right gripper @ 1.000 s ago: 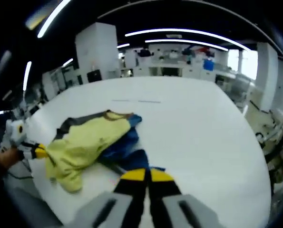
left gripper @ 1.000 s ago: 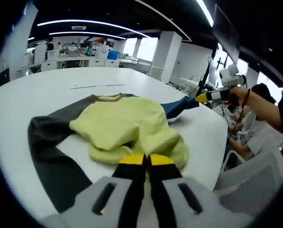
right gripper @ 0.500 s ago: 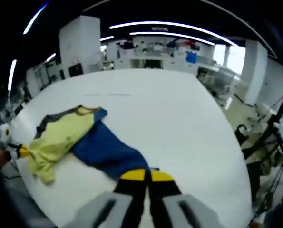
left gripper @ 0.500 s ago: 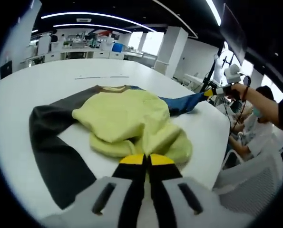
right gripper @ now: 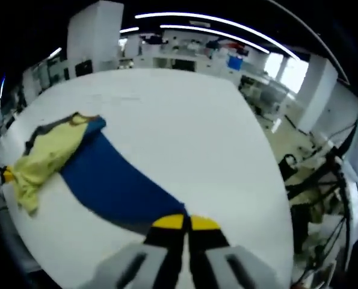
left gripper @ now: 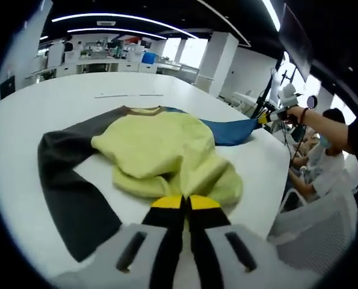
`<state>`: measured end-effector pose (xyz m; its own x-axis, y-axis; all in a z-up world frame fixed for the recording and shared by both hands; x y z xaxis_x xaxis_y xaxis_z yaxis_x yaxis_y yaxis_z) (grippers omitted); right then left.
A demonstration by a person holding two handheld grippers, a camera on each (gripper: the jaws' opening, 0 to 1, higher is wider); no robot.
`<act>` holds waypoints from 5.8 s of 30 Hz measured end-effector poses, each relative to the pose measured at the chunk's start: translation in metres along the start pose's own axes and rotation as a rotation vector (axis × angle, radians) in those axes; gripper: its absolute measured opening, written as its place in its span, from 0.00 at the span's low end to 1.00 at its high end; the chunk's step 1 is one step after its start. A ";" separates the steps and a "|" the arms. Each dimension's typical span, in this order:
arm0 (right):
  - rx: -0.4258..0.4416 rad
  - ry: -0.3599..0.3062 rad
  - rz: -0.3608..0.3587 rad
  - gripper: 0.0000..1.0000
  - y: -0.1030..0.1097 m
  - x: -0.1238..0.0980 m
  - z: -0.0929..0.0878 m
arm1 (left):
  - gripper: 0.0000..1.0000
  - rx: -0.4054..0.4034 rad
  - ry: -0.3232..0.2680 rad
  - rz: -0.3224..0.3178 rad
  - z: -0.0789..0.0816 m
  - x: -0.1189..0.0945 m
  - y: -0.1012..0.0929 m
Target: Fold the garment on the visible template until the final outline fits inside the template.
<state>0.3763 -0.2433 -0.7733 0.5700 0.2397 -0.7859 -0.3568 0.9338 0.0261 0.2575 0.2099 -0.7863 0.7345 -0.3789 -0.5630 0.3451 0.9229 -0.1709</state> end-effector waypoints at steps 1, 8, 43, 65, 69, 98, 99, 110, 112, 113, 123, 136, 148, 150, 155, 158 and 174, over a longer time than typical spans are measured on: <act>-0.009 0.008 -0.004 0.00 -0.002 0.001 -0.001 | 0.00 -0.001 0.001 0.000 0.000 0.000 0.000; -0.020 0.073 -0.035 0.00 -0.021 -0.001 -0.012 | 0.00 -0.001 0.001 0.000 0.000 0.000 -0.001; 0.103 -0.034 0.114 0.57 0.013 0.017 0.003 | 0.36 0.077 -0.070 -0.007 0.019 -0.011 0.017; -0.039 -0.091 0.544 0.64 0.197 0.023 0.020 | 0.29 0.267 -0.019 0.035 0.005 0.017 0.048; -0.083 -0.071 0.624 0.64 0.229 0.023 0.015 | 0.27 0.291 -0.019 0.016 0.006 0.019 0.044; -0.173 0.027 0.790 0.20 0.332 0.045 -0.035 | 0.01 0.441 0.095 0.064 -0.010 0.047 0.036; -0.170 0.023 0.789 0.19 0.332 0.046 -0.036 | 0.00 0.426 0.096 0.064 -0.010 0.047 0.037; -0.127 -0.026 0.767 0.00 0.320 0.028 -0.027 | 0.00 0.338 0.057 0.034 0.002 0.032 0.035; -0.120 -0.037 0.764 0.00 0.318 0.022 -0.021 | 0.00 0.315 0.039 0.028 0.008 0.029 0.035; -0.117 -0.041 0.761 0.00 0.317 0.019 -0.019 | 0.00 0.303 0.030 0.024 0.011 0.028 0.035; -0.097 -0.107 0.684 0.00 0.307 -0.004 0.028 | 0.00 0.254 -0.065 -0.026 0.057 0.028 0.013; -0.232 -0.062 0.630 0.00 0.332 0.014 0.033 | 0.00 0.312 -0.078 -0.068 0.073 0.072 -0.016; -0.328 0.012 0.635 0.00 0.362 0.046 0.006 | 0.00 0.351 -0.025 -0.106 0.052 0.101 -0.029; -0.315 0.024 0.634 0.00 0.361 0.050 0.002 | 0.00 0.358 -0.020 -0.108 0.050 0.104 -0.030; -0.293 0.038 0.635 0.00 0.361 0.058 -0.002 | 0.00 0.378 -0.013 -0.110 0.046 0.112 -0.034; -0.309 0.065 0.626 0.00 0.359 0.063 -0.009 | 0.00 0.386 -0.012 -0.105 0.044 0.116 -0.035; -0.162 -0.002 0.690 0.30 0.349 0.036 -0.004 | 0.22 0.470 -0.088 -0.102 0.050 0.082 -0.027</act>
<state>0.2688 0.0904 -0.7947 0.1752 0.7631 -0.6221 -0.7428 0.5172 0.4252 0.3383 0.1506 -0.7873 0.7227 -0.4892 -0.4883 0.6298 0.7571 0.1735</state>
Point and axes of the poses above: the point that each gripper's makers call its tool centre point, and the gripper's own axes: x roughly forward along the fingers, y roughly to its left, z roughly out of its top, the point moved 2 cm from there along -x, roughly backward along the fingers, and after that the axes turned 13 degrees about z, right-handed, at the moved point
